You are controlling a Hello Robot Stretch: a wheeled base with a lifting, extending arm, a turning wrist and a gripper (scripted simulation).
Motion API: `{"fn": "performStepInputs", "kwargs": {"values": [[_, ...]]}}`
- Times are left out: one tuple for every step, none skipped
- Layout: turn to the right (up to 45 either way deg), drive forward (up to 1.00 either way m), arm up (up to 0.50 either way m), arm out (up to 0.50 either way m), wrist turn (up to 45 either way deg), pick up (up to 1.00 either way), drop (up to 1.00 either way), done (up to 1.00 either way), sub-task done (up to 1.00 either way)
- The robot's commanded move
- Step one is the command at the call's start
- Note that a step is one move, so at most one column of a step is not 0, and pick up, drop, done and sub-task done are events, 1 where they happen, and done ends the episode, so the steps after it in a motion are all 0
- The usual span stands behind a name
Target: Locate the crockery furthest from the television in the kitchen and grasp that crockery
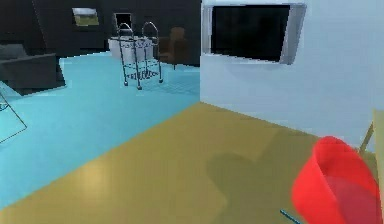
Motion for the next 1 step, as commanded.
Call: {"fn": "performStepInputs", "kwargs": {"values": [[6.0, 0.0, 0.0, 0.0, 0.0, 0.0, 0.0, 0.0, 0.0]]}}
